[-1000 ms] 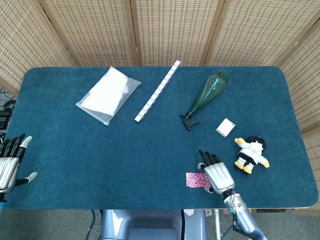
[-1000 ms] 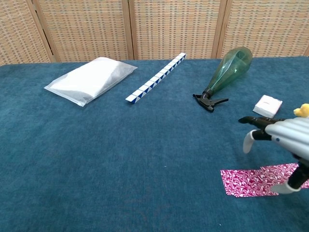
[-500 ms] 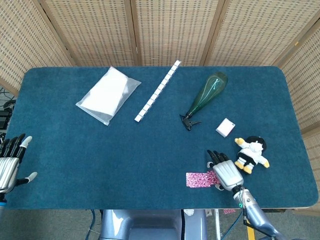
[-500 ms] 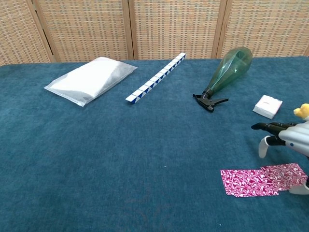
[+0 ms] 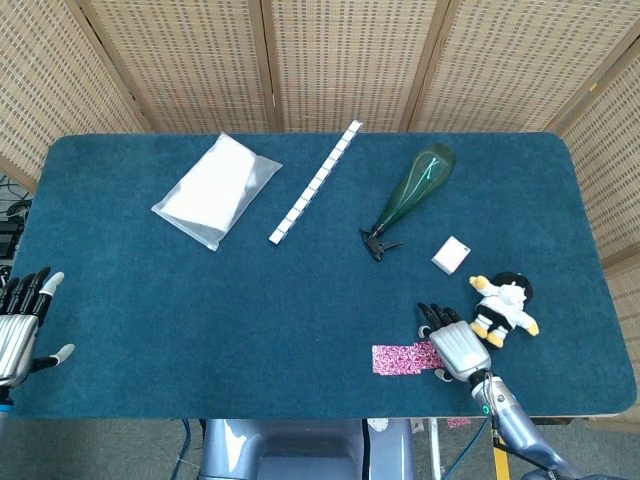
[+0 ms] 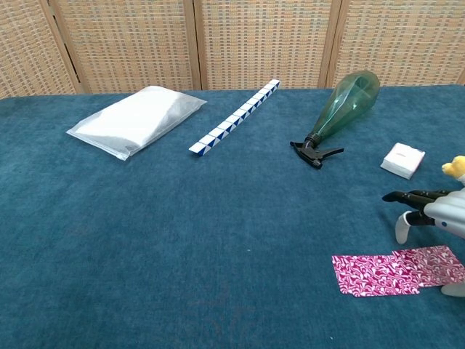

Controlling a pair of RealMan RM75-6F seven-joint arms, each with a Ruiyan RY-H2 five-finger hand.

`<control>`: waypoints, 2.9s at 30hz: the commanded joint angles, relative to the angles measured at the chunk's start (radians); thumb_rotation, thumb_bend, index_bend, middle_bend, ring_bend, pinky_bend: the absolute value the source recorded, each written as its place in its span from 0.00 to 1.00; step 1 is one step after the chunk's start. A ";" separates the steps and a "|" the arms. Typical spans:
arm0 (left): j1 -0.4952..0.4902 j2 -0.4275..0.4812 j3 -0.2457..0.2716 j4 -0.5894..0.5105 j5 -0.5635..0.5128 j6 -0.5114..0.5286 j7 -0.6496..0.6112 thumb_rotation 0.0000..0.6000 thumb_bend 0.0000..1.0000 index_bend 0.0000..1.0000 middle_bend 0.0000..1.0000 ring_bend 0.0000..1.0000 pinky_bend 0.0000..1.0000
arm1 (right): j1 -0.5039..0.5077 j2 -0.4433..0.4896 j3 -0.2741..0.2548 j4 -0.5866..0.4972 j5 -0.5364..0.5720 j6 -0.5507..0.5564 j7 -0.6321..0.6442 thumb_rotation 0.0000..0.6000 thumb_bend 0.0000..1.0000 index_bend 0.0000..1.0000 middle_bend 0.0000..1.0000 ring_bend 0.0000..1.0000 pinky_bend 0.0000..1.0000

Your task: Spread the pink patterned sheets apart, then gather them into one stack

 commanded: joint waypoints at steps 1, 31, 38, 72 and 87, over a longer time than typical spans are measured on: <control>0.000 0.000 0.000 0.000 -0.001 0.000 0.001 1.00 0.02 0.00 0.00 0.00 0.00 | 0.002 0.002 -0.001 0.002 0.003 -0.009 -0.002 1.00 0.18 0.31 0.00 0.00 0.12; 0.000 0.000 -0.001 -0.002 -0.004 0.000 0.005 1.00 0.02 0.00 0.00 0.00 0.00 | 0.006 0.001 -0.001 0.039 0.002 -0.036 0.026 1.00 0.36 0.53 0.00 0.00 0.12; 0.000 -0.001 -0.001 -0.002 -0.004 0.000 0.007 1.00 0.02 0.00 0.00 0.00 0.00 | 0.004 -0.004 0.001 0.065 -0.004 -0.039 0.048 1.00 0.38 0.56 0.00 0.00 0.12; 0.000 -0.003 -0.002 -0.002 -0.005 0.001 0.009 1.00 0.02 0.00 0.00 0.00 0.00 | -0.002 -0.004 0.002 0.075 -0.036 -0.038 0.088 1.00 0.67 0.61 0.00 0.00 0.12; 0.000 -0.002 -0.003 -0.005 -0.008 0.000 0.011 1.00 0.02 0.00 0.00 0.00 0.00 | 0.001 0.004 0.011 0.072 -0.027 -0.044 0.095 1.00 0.72 0.63 0.00 0.00 0.12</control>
